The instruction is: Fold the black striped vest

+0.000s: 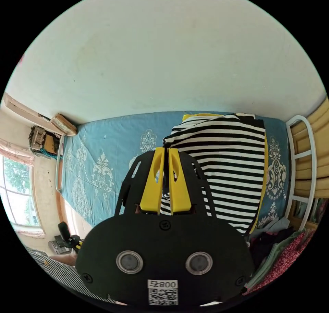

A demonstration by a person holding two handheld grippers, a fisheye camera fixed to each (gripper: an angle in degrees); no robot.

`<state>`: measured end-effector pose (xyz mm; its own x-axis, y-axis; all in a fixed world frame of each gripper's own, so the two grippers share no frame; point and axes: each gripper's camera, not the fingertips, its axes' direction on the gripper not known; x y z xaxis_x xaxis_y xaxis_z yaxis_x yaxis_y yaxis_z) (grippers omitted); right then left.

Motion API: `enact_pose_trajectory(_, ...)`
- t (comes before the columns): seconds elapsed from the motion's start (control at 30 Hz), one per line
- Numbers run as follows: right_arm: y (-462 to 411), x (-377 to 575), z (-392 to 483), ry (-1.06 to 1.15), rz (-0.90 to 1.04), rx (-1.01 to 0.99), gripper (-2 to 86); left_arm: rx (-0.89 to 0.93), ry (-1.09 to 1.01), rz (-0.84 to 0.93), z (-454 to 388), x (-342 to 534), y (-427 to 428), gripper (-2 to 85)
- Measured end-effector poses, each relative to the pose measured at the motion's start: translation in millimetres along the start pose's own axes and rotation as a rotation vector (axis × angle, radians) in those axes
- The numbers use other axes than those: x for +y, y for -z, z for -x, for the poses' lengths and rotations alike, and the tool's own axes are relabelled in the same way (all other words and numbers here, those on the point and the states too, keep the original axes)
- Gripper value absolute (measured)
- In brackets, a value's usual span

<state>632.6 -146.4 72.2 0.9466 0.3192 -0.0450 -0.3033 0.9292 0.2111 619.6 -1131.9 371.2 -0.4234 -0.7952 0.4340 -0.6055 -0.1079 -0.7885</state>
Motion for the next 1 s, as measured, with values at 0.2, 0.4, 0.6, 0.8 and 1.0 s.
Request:
enact_pose_trajectory(0.2, 56, 71, -2, -0.064, -0.13, -0.228, 2.1, -0.003, -0.05, -0.007, -8, 21, 24, 6.5)
enact_pose_trajectory(0.4, 111, 152, 21, -0.004, -0.229, -0.403, 1.9, -0.009, -0.159, -0.018, -26, 41, 51, 6.7)
enact_pose_trajectory(0.6, 161, 238, 48, 0.057, -0.304, -0.476, 1.8, -0.046, -0.268, -0.04, -48, 65, 77, 7.2)
enact_pose_trajectory(0.8, 192, 319, 76, 0.127, -0.361, -0.483, 1.7, -0.101, -0.403, -0.098, -81, 87, 105, 7.9)
enact_pose_trajectory(1.0, 198, 386, 96, 0.183, -0.374, -0.532, 1.6, -0.16, -0.507, -0.137, -112, 125, 117, 8.5)
